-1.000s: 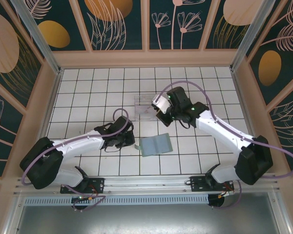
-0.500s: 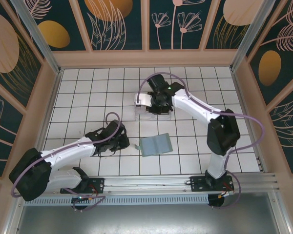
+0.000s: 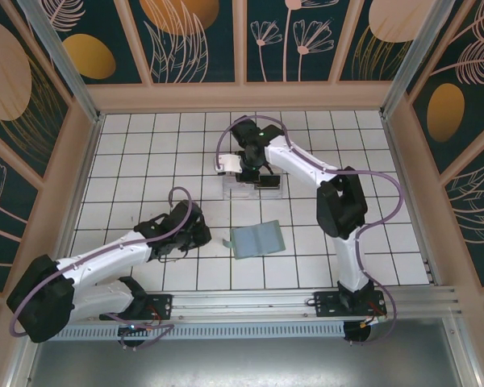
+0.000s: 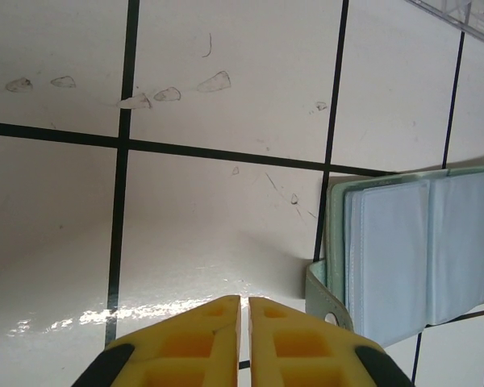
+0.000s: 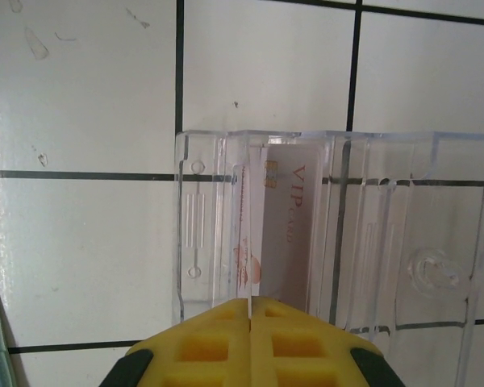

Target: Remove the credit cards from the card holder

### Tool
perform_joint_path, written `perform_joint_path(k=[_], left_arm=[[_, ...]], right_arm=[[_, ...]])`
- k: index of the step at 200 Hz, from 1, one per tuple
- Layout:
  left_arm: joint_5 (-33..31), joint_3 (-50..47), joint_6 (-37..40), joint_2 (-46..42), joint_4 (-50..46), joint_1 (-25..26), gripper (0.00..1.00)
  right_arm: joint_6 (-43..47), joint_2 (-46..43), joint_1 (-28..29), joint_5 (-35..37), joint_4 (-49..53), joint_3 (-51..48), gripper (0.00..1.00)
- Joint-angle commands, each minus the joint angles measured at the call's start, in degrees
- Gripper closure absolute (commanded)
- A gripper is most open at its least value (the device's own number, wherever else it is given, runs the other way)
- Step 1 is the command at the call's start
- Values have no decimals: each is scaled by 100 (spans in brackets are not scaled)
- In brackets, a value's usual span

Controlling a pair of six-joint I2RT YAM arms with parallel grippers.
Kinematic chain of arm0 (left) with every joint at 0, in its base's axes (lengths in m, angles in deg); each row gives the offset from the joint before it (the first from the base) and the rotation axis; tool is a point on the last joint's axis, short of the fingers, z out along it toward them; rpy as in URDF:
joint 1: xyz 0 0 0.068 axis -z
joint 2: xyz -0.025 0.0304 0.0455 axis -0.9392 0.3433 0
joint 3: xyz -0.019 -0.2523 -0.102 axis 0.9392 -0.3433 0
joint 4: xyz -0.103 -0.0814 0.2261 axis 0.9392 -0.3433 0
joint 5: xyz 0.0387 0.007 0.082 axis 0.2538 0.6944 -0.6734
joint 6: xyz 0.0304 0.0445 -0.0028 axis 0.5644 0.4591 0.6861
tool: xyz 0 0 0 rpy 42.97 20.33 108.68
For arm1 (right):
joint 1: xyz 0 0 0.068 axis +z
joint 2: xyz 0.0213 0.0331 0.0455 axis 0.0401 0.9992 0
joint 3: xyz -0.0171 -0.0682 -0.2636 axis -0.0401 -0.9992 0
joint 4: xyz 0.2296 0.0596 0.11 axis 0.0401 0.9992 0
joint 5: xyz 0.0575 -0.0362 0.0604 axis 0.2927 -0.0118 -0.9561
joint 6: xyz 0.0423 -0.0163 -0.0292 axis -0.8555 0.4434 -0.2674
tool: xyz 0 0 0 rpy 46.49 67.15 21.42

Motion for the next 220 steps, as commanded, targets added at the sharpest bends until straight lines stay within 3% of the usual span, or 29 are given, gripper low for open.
perform_joint_path(k=[1,91,115,153,186,220], left_arm=[[-136,-103,-87,-88,-144,-60,88],[-158,-156,-117,-180,-153,-69,88],[-169,-161,-115,-174,-153,-71,88],[-164,-167,-115,-150,-120,-73,88],[-156,-165,-107,-135,-100,-70,88],[-151,-174,-119,-167,-109,-68,88]], right_arm=[[56,190,-29,141,347,231,100],[-86,482,3,40,212,341,100],[-172,484,29,182,121,450,84],[-282,384,65,375,-73,515,80],[-300,337,75,317,-166,497,94],[-297,403,75,134,-31,521,100]])
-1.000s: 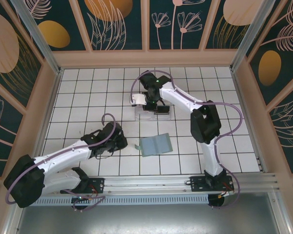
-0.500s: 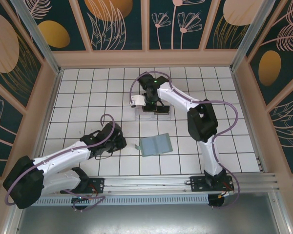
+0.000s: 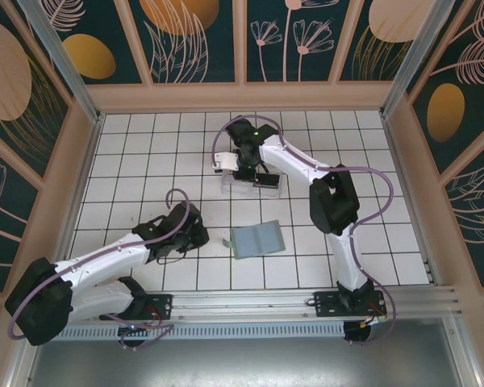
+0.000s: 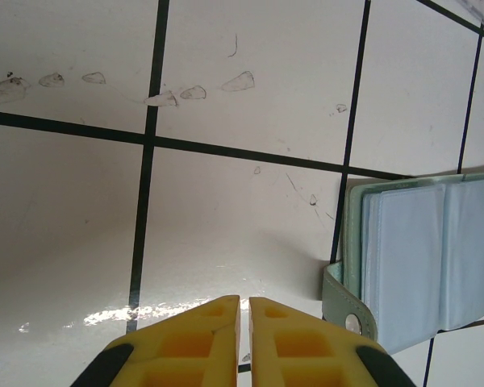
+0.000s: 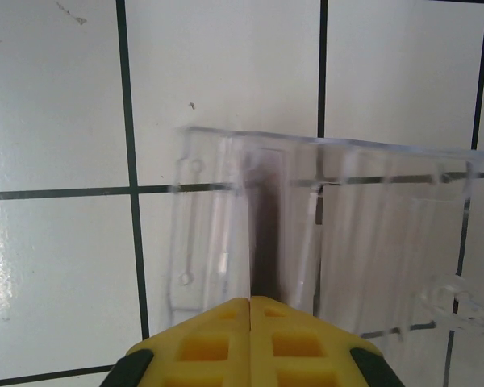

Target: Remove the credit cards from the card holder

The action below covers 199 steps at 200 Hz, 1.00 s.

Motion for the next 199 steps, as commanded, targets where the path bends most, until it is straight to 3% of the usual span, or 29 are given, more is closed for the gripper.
perform_joint_path(k=[1,126,199], left_arm=[[-70,-56,-67,-62,-87,-40,88],[-90,-14,-60,-57,-129,-49,88],[-99,-3,-61,-66,-140,-47,88]], right_arm=[[-15,16,46,-140,70,155,100],[23,-142,37,145,205,420,100],[19,270,2,135,465,562,100]])
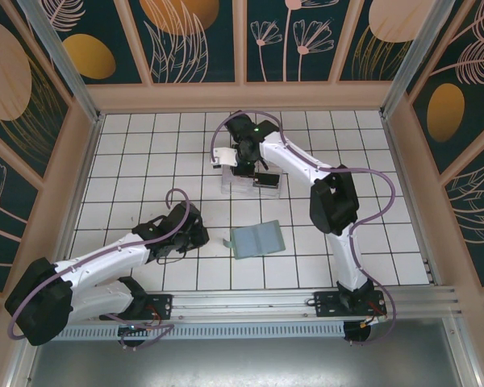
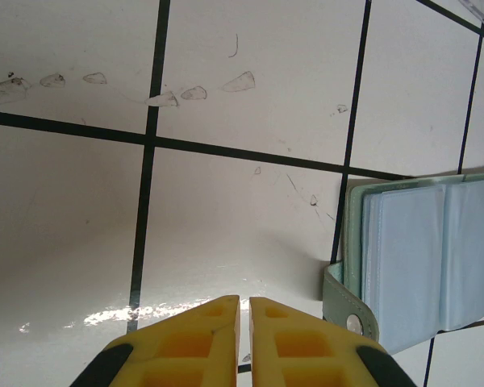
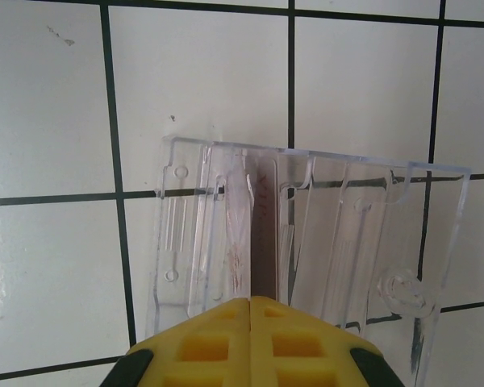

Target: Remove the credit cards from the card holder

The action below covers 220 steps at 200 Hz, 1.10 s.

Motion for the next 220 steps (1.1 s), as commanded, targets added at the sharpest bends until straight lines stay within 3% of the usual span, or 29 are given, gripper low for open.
perform_joint_path(k=[1,51,74,90,157,181,220], left_arm=[[-97,-3,-54,-71,-138,-41,88],[-84,-10,-41,-40,-111,-47,87],[-71,10,-32,-40,-119,-42,87],[-79,6,-25,-74,-129,-42,88],[-66,53,5,27,-68,-45,87],[-105,136,65,96,-76,-48,87],[-188,199,126,135,30,-113,87]], right_arm=[[17,227,0,64,288,174,100],[15,289,20,20,236,134,100],[-123,272,35,241,-3,134,85],[-235,209,35,481,-189,143,81],[-702,-611,96,952,-1014,-538,79],[-1550,-996,147,955,-1337,-854,79],[-4009,-1669,322,1439,-1825,-1804,80]])
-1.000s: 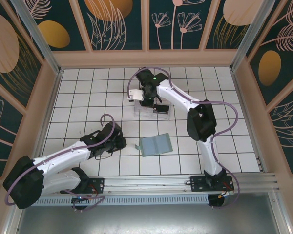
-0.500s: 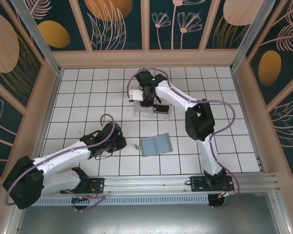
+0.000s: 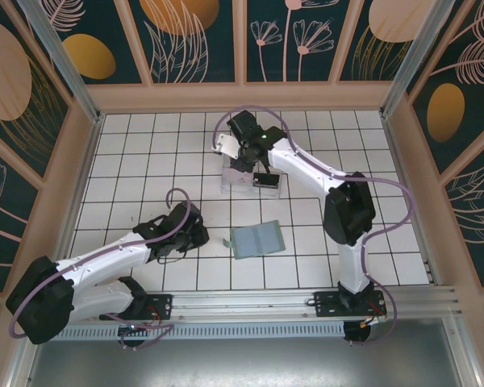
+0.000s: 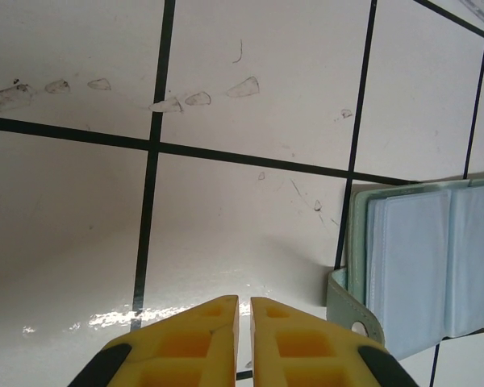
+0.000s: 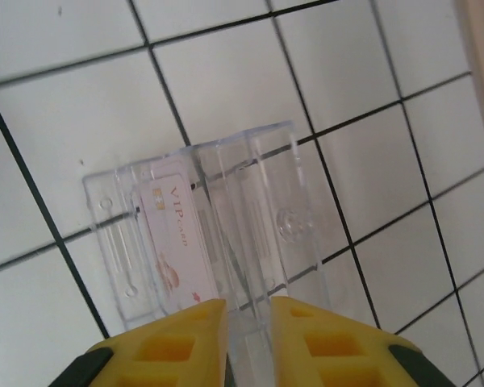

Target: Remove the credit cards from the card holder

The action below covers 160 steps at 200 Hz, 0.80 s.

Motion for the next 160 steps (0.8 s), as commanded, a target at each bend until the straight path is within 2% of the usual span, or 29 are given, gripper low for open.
perform_joint_path(k=[1,52,63,78,100,142,160], left_arm=[[-128,164,111,63,30,-81,87],[60,92,68,346,528,-169,87],[139,68,50,420,647,-188,87],[192,83,59,525,713,-199,87],[217,135,96,640,724,-207,87],[277,323,222,854,657,-211,87],[311,322,201,893,706,-210,87]], right_arm=[[-1900,-547,160,420,-421,-608,80],[-4965,-1276,744,203,-188,-2045,84],[-5396,-1360,959,159,-155,-2362,84],[-5750,-1387,1362,454,57,-2630,84],[-6247,-1394,1760,784,261,-2972,74],[-6858,-1537,1866,251,-292,-3721,55],[-6967,-1507,1870,84,-476,-3865,52]])
